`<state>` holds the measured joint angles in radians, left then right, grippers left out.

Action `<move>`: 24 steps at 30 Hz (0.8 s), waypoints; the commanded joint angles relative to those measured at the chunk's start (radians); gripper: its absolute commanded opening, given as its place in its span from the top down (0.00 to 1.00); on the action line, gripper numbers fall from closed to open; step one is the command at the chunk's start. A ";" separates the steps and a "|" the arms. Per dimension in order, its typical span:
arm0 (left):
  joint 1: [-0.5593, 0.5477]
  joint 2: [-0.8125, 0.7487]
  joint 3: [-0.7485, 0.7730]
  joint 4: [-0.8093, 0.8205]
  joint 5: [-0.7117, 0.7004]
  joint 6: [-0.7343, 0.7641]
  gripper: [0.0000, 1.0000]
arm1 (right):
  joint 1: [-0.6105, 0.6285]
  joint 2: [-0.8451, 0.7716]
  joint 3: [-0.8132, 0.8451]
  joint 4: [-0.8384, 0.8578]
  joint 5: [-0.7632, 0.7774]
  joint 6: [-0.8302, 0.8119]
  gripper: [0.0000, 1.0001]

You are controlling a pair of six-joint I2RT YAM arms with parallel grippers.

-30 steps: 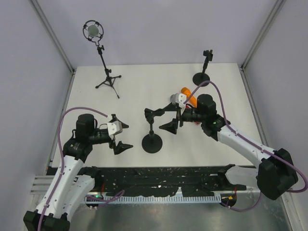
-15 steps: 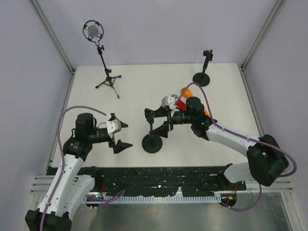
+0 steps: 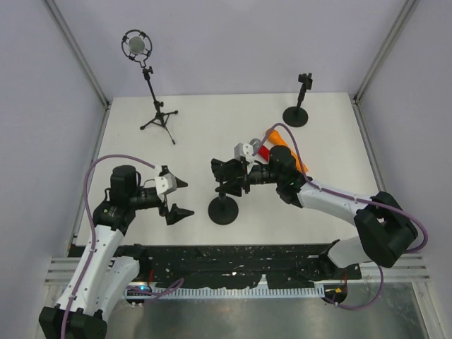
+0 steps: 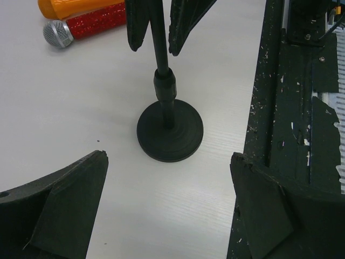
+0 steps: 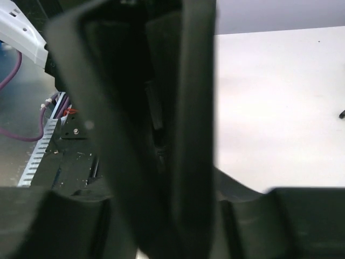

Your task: Remove the microphone from the stand

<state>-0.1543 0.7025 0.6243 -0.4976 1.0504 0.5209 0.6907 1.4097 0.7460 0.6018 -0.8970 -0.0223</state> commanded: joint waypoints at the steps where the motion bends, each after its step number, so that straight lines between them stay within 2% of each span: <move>1: 0.010 -0.006 -0.001 0.044 0.037 -0.018 0.00 | 0.007 -0.002 -0.005 0.078 0.000 0.016 0.63; 5: 0.010 0.000 -0.008 0.068 0.045 -0.041 0.00 | 0.009 -0.026 -0.004 0.063 0.003 0.015 0.88; 7: 0.009 0.012 -0.012 0.102 0.056 -0.062 0.00 | 0.007 -0.051 0.015 0.018 0.004 0.006 0.94; 11: 0.006 0.049 0.011 0.128 0.060 -0.081 0.00 | 0.006 -0.098 0.093 -0.157 -0.002 -0.036 0.95; 18: -0.010 0.130 0.146 0.059 0.074 -0.033 0.00 | 0.007 -0.178 0.239 -0.463 -0.019 -0.139 0.95; 24: -0.103 0.201 0.262 0.067 0.076 -0.047 0.00 | 0.006 -0.192 0.320 -0.533 -0.046 -0.119 0.94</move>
<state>-0.1947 0.8742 0.8120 -0.4450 1.0931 0.4740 0.6926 1.2617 0.9737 0.0975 -0.9005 -0.1413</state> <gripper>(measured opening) 0.994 0.186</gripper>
